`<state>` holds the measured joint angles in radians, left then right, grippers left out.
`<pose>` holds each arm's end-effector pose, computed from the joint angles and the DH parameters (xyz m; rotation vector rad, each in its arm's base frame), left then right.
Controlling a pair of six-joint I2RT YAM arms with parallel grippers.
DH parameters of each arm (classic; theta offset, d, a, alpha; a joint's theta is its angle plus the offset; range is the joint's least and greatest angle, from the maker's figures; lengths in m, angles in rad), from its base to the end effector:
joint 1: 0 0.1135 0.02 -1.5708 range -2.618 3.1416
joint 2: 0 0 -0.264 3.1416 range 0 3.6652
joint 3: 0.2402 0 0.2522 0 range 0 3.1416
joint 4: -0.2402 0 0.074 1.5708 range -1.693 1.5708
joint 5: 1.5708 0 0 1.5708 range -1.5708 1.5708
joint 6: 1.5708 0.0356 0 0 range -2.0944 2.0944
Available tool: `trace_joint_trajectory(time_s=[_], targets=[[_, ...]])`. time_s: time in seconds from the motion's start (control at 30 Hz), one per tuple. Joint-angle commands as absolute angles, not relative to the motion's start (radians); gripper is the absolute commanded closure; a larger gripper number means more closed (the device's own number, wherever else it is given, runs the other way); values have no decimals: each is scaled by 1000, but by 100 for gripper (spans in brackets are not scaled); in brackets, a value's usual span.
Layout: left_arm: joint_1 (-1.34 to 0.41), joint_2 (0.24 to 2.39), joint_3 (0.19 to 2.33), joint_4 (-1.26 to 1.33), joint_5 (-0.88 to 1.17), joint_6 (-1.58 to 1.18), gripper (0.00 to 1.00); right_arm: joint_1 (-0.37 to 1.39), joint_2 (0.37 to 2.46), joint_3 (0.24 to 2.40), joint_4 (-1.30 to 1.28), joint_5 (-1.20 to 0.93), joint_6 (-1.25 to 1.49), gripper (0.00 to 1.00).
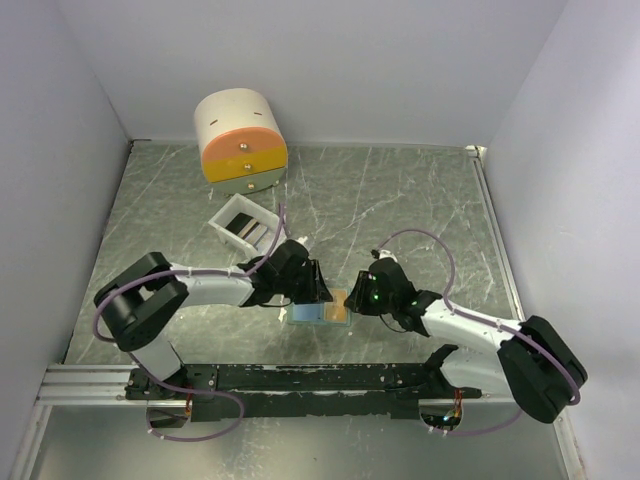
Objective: Put the credit cards into the card holder
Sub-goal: Insert the credit card into the card holder, then pick up the credit card from the storage box.
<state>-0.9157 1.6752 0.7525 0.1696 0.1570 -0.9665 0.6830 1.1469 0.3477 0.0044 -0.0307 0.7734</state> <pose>0.1923 -0.2594 0.1423 0.0225 2.5930 -1.0276 0.1560 0.1283 0.1422 0.0969 2.4888 0.7060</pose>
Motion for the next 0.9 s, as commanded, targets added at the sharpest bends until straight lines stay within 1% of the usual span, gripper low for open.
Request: trace_joint_trajectory(time_s=[0.0,0.23,0.37,0.43,0.5,0.63,0.77,0.83,0.87], targets=[[-927,1591,813,87,113,-900,52,688,1107,382,-16,-6,762,74],[-924,1531,920,-116,-1,-771,46,687,1083,413,-59,-10,762,71],[-911,1509,1029,-285,-104,-653,41,687,1049,427,-81,-17,765,66],[-904,1500,1090,-371,-182,-586,38,687,1032,432,-87,-22,768,64],[-884,1497,1157,-448,-260,-512,36,687,1022,435,-90,-30,769,62],[-814,1532,1261,-554,-345,-371,37,688,1020,453,-101,-34,765,60],[-773,1597,1304,-596,-513,-194,39,687,1031,485,-120,-34,751,59],[-756,1601,1271,-530,-543,-104,36,688,1032,501,-131,-31,743,58],[-737,1601,1258,-498,-524,-69,35,687,1033,509,-135,-30,739,58]])
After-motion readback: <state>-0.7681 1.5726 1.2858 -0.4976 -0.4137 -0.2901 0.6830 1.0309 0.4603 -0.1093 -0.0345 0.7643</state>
